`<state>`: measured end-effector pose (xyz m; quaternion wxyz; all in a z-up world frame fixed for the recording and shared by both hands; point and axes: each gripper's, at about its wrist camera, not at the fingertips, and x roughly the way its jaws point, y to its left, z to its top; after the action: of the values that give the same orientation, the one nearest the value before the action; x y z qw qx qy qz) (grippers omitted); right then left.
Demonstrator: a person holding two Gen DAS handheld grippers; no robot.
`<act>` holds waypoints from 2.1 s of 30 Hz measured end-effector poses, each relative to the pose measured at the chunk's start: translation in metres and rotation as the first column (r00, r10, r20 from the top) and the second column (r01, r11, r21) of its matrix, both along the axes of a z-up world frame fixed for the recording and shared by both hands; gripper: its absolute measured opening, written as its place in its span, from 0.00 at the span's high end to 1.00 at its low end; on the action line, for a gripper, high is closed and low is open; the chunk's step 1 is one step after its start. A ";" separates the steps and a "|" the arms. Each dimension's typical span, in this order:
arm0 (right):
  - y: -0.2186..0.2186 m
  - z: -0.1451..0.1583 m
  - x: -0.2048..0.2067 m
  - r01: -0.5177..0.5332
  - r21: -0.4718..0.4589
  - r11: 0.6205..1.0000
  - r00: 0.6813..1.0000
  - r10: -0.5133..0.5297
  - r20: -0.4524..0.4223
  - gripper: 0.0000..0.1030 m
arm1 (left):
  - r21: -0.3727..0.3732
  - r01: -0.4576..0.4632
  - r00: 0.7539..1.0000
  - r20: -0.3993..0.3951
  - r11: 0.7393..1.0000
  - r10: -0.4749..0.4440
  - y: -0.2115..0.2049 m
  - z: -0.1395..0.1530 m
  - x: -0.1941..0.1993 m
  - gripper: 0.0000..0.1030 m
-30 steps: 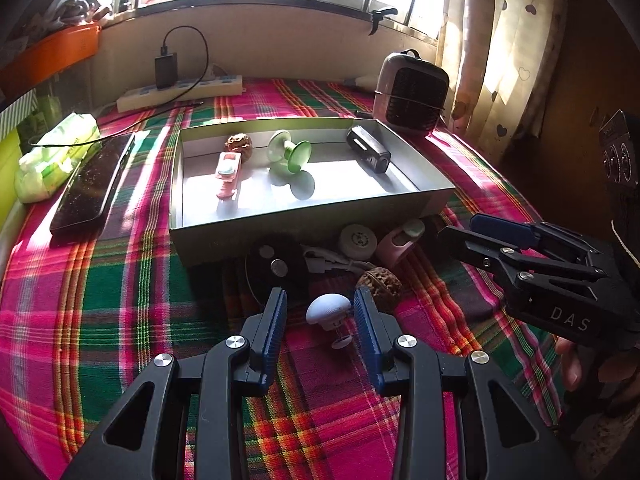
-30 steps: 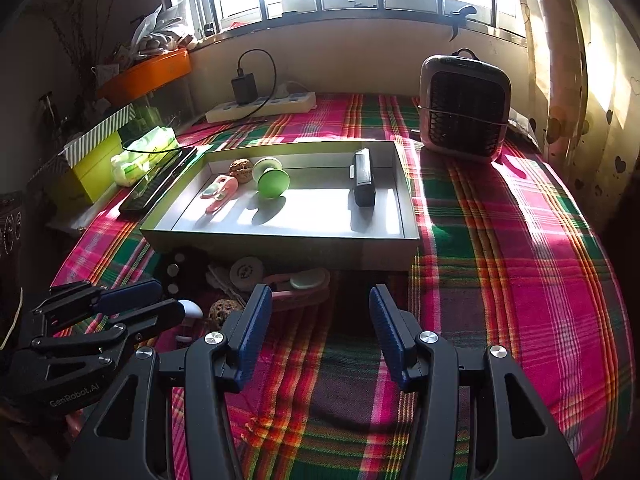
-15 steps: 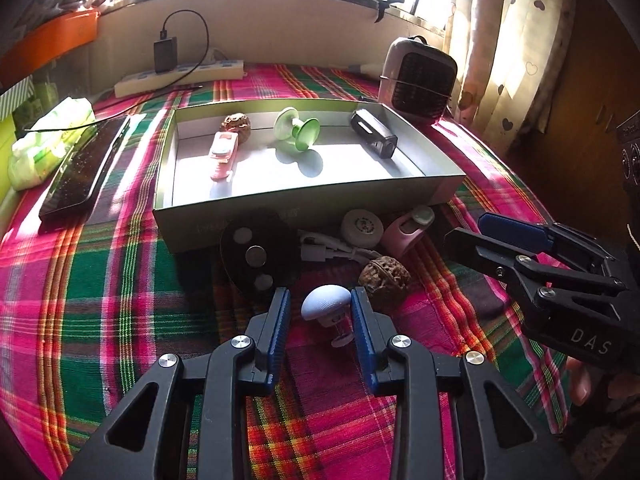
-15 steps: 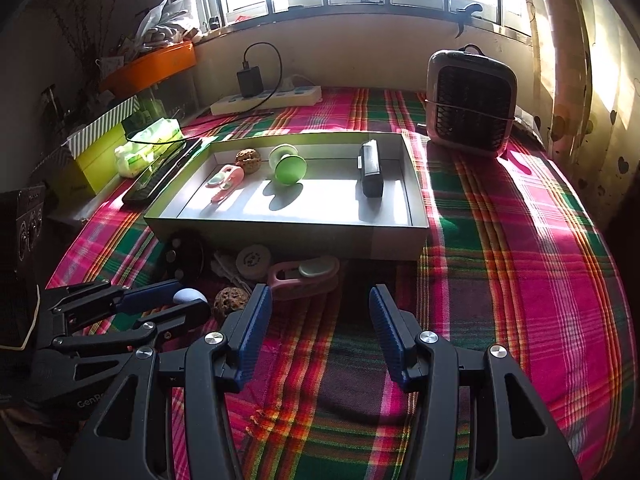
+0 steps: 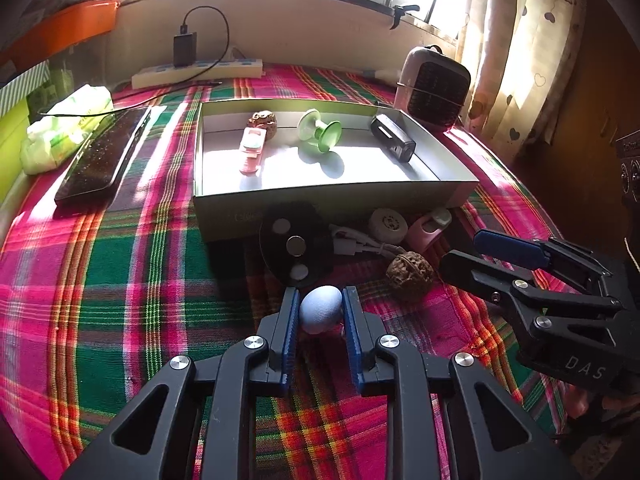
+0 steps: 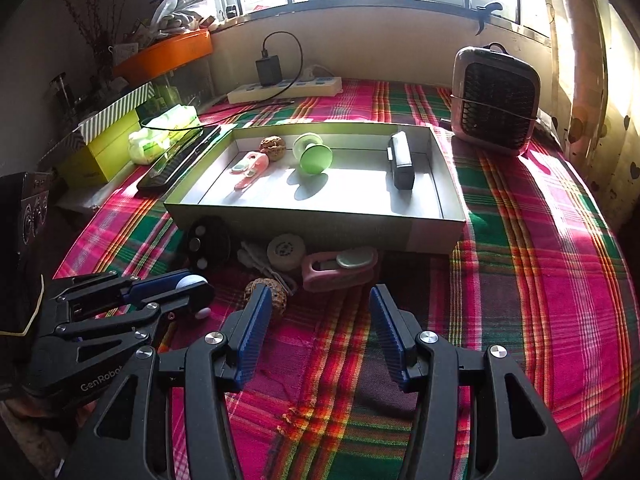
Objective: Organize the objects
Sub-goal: 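Close the left tool on the white mushroom toy while the right tool moves toward the walnut, then close the right tool on the walnut while the left tool holds the mushroom toy, then carry the walnut and mushroom toy with both tools over the white box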
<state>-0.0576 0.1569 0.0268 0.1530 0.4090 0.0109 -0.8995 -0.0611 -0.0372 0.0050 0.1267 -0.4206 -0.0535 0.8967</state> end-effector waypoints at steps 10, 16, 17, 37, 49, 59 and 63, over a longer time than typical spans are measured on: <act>-0.023 -0.009 -0.002 -0.046 0.015 0.999 0.999 0.045 0.015 0.50 | 0.009 -0.026 1.000 0.000 1.000 0.026 -0.017 0.000 0.001 0.81; -0.029 -0.015 -0.006 -0.036 0.035 0.999 0.999 0.035 0.028 0.50 | 0.014 -0.021 1.000 0.001 1.000 0.021 -0.018 0.000 0.001 0.80; -0.030 -0.016 -0.006 -0.035 0.041 0.999 0.999 0.034 0.028 0.50 | 0.014 -0.019 1.000 0.001 1.000 0.019 -0.017 0.000 0.001 0.80; -0.034 -0.021 -0.005 -0.040 0.052 0.998 0.999 0.038 0.032 0.71 | 0.013 -0.020 1.000 0.001 1.000 0.020 -0.017 0.000 0.000 0.79; -0.034 -0.021 -0.003 -0.036 0.040 0.999 0.999 0.035 0.028 0.71 | 0.016 -0.021 1.000 0.000 1.000 0.021 -0.017 0.000 0.001 0.81; -0.030 -0.012 -0.001 -0.035 0.012 0.999 0.999 0.035 0.011 0.71 | 0.022 -0.017 1.000 -0.012 1.000 0.017 -0.019 0.006 0.001 0.81; -0.028 -0.007 -0.002 -0.032 0.005 0.999 0.999 0.032 0.003 0.71 | 0.027 -0.015 1.000 -0.027 1.000 0.016 -0.019 0.013 0.001 0.81</act>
<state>-0.0599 0.1292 0.0199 0.1664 0.4105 0.0193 -0.8964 -0.0604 -0.0561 0.0176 0.1260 -0.4064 -0.0673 0.9024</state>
